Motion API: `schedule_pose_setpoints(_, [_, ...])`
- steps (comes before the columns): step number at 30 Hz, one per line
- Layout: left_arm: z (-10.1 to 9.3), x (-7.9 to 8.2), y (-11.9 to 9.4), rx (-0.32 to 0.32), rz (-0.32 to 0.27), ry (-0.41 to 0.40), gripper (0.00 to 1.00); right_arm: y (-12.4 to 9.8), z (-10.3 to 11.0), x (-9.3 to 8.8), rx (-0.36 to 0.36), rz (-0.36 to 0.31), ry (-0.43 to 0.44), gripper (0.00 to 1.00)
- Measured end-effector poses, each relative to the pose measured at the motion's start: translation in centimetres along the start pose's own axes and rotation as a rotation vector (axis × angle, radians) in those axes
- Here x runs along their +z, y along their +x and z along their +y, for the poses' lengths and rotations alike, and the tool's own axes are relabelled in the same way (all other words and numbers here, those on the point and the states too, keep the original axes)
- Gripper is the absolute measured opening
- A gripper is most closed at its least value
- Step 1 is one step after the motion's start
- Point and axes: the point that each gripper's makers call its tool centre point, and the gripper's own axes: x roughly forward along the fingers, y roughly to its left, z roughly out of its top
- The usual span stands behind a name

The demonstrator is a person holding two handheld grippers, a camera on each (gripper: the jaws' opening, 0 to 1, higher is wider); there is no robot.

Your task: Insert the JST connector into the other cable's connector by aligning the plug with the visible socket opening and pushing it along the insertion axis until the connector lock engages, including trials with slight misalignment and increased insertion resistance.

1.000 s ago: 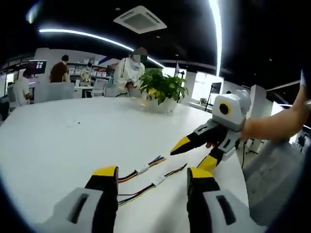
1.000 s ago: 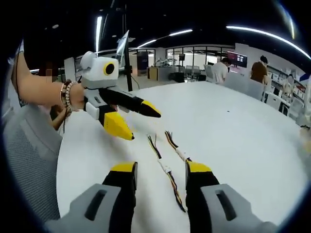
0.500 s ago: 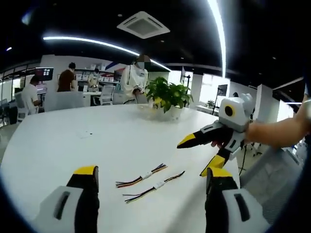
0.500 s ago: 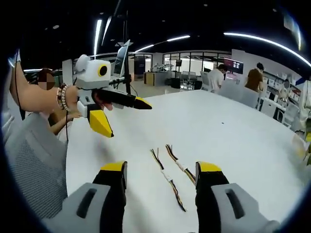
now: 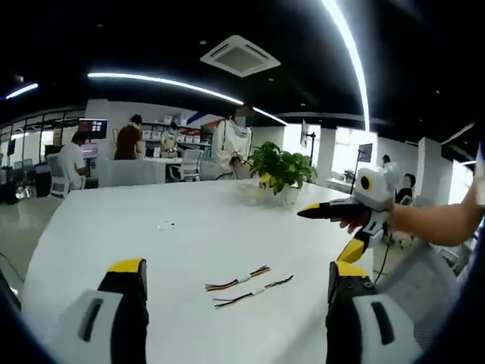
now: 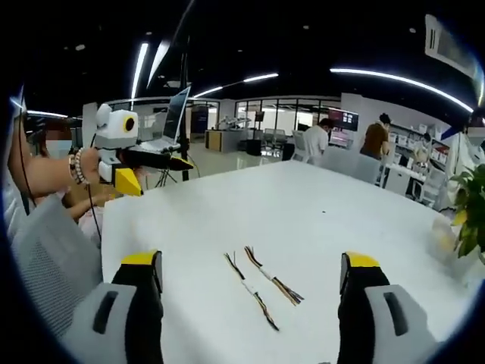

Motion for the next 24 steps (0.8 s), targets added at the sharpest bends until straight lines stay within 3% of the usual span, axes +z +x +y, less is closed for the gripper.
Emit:
schedule_pose_setpoints(3, [0.4,0.6,-1.6,0.059,-0.037,-0.001,0.99,-0.9,-0.3,0.5,-0.037,-0.018,0.0,1.0])
schedule_pose_setpoints(6, [0.4,1.0,-3.7,0.09,-0.084,-0.078,0.99,-2.2,-0.8,1.1,-0.09,-0.051,-0.011,1.0])
schedule_pose_setpoints(9, [0.8,1.3,-5.7,0.139,-0.132,-0.088,0.99,-3.4,-1.2,1.4,-0.136,-0.072,-0.008,1.0])
schedule_pose_setpoints(16, [0.0,0.6,-9.1,0.192,-0.125,-0.053,0.99,-6.4,-1.7,1.1,-0.241,-0.078,-0.037,1.0])
schedule_pose_setpoints(18, [-0.2,0.4,-10.1,0.214,-0.122,-0.04,0.99,-7.2,-1.7,0.8,-0.262,-0.09,-0.011,1.0])
schedule_pose_setpoints(24, [-1.5,-1.5,-12.3,0.244,-0.109,-0.047,0.99,-9.7,-0.7,-0.2,-0.298,-0.105,-0.025,1.0])
